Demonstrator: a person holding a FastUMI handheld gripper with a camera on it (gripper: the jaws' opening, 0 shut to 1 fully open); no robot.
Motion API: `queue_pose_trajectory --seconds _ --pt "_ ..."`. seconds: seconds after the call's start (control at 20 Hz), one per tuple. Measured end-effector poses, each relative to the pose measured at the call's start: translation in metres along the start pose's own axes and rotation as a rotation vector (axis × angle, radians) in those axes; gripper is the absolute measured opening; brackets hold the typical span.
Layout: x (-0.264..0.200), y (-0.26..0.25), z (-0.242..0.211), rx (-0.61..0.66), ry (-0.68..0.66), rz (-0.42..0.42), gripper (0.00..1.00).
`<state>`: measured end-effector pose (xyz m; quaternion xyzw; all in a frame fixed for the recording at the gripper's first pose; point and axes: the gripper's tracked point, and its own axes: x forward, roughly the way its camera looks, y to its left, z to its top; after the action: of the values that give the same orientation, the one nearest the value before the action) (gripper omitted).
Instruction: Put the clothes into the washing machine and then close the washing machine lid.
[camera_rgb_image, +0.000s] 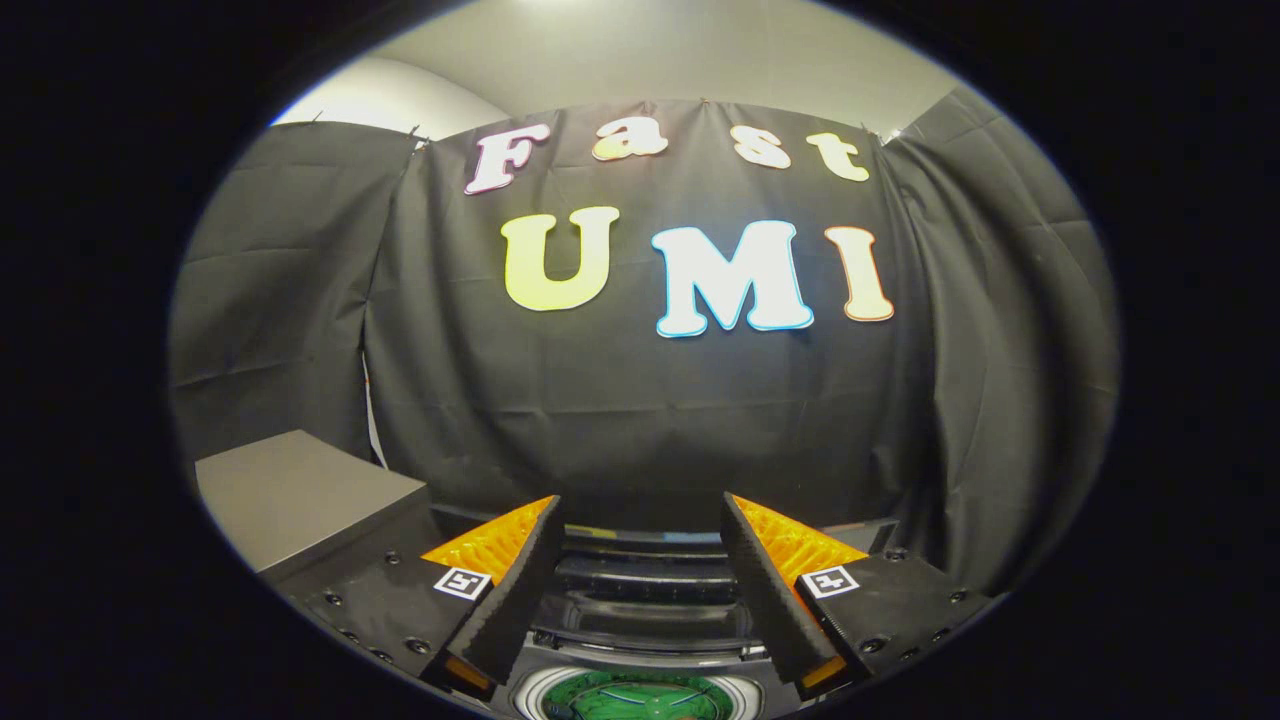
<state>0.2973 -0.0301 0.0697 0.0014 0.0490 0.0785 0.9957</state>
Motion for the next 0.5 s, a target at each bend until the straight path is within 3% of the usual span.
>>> queue_pose_trajectory --seconds 0.5 --pt "0.060 -0.017 -0.020 0.014 0.051 -0.101 0.97"
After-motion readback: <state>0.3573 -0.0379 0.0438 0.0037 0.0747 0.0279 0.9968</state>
